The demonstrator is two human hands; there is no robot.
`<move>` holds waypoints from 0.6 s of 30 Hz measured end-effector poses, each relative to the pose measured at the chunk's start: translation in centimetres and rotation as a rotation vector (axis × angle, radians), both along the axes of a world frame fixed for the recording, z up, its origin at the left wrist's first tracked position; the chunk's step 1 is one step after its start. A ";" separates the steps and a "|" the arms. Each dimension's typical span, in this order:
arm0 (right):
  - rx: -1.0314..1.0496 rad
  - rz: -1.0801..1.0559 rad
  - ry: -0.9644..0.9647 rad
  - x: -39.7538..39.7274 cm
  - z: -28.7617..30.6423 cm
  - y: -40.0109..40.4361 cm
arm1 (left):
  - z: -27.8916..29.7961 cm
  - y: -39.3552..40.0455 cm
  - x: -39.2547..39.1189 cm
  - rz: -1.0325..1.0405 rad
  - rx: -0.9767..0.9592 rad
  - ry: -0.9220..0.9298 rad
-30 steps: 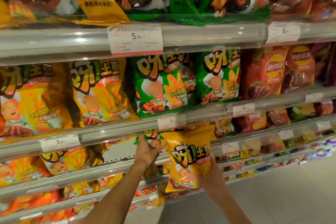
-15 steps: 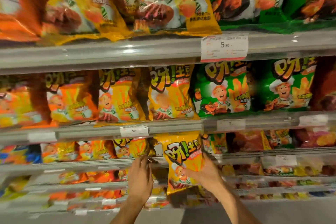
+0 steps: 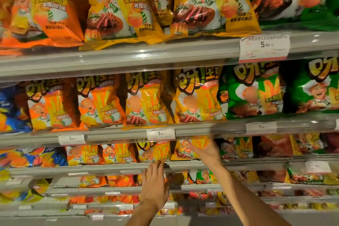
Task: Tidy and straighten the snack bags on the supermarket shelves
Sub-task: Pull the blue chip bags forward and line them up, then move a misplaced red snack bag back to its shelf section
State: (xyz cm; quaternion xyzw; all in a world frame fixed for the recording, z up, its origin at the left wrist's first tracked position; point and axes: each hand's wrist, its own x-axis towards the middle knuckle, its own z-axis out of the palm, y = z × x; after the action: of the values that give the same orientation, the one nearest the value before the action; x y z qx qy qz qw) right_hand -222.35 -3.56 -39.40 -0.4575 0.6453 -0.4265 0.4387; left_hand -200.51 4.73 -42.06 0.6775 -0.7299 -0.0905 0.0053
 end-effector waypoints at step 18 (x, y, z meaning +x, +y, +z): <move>0.241 0.092 0.270 -0.7 -1.6 -0.5 | 1.6 -0.3 -1.3 0.024 0.075 0.042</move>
State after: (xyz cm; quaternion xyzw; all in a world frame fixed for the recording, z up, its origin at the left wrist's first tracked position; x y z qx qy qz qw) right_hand -223.06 -4.06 -41.00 -0.4838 0.7231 -0.2605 0.4186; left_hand -201.83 4.45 -40.45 0.6839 -0.7175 -0.1320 -0.0038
